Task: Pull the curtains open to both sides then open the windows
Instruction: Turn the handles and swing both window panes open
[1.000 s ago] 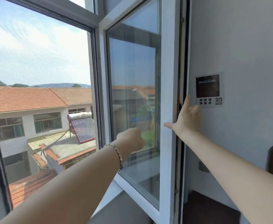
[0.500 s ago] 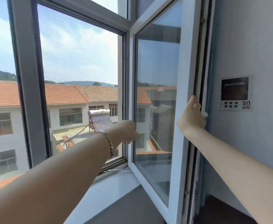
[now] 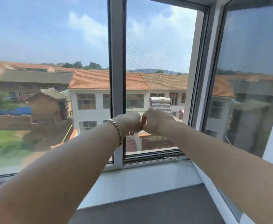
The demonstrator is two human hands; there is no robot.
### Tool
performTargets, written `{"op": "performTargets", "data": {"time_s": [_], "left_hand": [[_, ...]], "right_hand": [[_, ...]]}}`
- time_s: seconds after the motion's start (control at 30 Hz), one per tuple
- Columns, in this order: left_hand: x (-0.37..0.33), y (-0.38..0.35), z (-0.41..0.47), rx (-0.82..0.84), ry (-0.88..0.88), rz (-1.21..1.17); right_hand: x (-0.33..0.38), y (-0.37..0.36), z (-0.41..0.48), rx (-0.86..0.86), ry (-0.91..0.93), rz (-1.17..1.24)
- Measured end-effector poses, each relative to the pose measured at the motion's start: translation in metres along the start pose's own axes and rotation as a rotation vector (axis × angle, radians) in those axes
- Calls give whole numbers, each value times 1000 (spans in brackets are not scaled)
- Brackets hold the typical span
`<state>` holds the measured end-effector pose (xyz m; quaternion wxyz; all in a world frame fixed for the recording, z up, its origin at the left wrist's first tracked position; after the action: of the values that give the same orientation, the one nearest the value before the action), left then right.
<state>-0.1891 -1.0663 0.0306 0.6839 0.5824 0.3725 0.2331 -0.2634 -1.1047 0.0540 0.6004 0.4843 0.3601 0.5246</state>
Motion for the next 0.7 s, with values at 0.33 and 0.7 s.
{"op": "performTargets", "data": {"time_s": [0.33, 0.7], "left_hand": [[275, 10, -95, -44, 612, -2], [545, 107, -263, -150, 937, 11]], "right_hand": [[213, -91, 91, 190, 389, 65], [519, -127, 118, 250, 658, 202]]}}
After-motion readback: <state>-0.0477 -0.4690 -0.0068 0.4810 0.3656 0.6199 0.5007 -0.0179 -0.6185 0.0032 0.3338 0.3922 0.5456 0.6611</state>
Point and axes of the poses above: each hand's wrist, its own z-axis towards the middle knuckle, its own y-axis out of the back of the hand, x = y × z, the point moved 6 cm from there along z, towards the middle knuckle, and after that the axes turned 8 degrees about y, right-handed, at the moved point
